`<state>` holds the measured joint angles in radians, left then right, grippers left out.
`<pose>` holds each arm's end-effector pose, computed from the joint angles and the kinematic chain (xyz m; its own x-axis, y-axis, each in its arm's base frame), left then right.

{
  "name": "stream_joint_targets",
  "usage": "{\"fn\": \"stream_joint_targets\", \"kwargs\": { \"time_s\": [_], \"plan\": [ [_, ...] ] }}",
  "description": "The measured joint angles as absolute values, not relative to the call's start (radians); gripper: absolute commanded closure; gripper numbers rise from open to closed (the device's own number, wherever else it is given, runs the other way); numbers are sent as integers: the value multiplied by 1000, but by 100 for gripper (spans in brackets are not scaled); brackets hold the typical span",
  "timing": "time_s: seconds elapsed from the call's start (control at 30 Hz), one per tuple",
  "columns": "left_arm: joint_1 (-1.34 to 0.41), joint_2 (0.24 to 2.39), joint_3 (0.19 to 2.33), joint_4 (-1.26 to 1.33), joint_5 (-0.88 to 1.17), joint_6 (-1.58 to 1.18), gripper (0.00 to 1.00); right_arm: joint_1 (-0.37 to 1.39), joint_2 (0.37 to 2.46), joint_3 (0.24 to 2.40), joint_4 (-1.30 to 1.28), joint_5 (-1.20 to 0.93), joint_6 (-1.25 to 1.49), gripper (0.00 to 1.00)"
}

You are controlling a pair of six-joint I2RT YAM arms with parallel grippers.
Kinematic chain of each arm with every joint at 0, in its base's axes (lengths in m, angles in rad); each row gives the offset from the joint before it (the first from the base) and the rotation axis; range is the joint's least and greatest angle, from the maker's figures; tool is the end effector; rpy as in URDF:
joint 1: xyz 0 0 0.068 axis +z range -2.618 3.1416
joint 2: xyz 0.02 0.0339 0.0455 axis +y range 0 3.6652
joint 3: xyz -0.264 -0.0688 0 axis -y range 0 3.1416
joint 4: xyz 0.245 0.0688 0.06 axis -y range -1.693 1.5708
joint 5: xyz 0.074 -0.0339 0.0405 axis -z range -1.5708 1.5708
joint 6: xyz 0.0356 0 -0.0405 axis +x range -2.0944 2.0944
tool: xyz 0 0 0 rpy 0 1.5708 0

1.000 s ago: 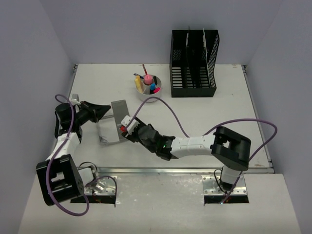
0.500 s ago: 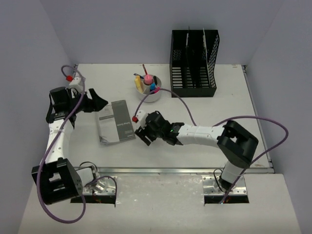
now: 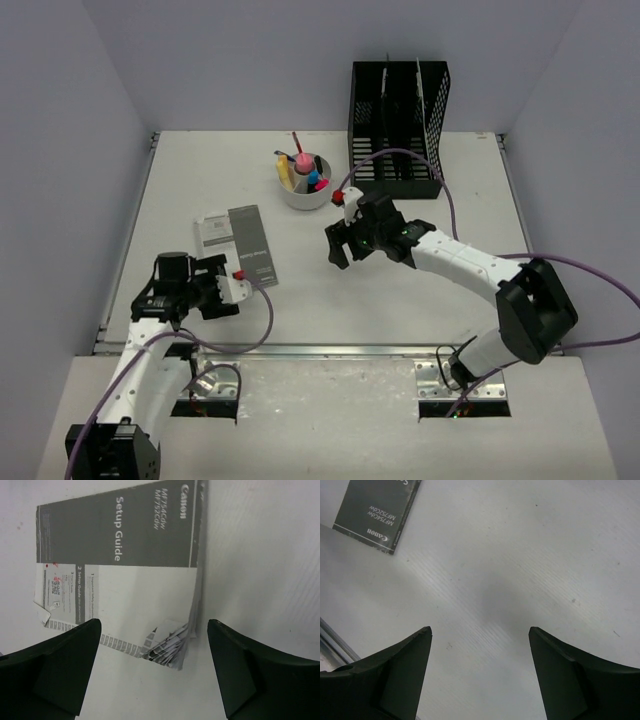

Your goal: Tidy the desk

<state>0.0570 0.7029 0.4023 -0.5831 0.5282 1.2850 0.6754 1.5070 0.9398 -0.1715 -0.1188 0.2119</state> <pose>0.1376 -0.0101 0.1879 0.0414 0.8324 -0.5526 0.8166 0.2905 0.4987 0.2494 0.2052 0.2223 -0.6587 -0.2601 -0.7060 -0.5633 0.7926 0.2335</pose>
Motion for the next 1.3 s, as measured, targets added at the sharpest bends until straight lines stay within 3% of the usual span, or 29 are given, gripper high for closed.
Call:
{"fn": "stream_joint_targets", "kwargs": {
  "time_s": [0.27,0.67,0.77,0.87,0.97,1.0,1.3],
  "plan": [
    [36,686,308,-608,468,1558,15,636,1488,931,-199,-147,221,20],
    [-73,874,240,-289,400,1523,22,618,1488,931,-213,-157,221,20],
    [-97,913,213,-181,374,1502,32,613,1488,931,-213,-157,221,20],
    [-111,948,198,-117,352,1496,55,610,1488,931,-215,-157,221,20],
    [-113,967,188,-96,344,1515,91,608,1488,932,-215,-157,221,20],
    [-113,966,181,-94,344,1520,98,607,1488,932,-216,-158,220,20],
    [-116,875,223,-205,384,1529,100,604,1480,932,-215,-201,185,12]
  ]
}}
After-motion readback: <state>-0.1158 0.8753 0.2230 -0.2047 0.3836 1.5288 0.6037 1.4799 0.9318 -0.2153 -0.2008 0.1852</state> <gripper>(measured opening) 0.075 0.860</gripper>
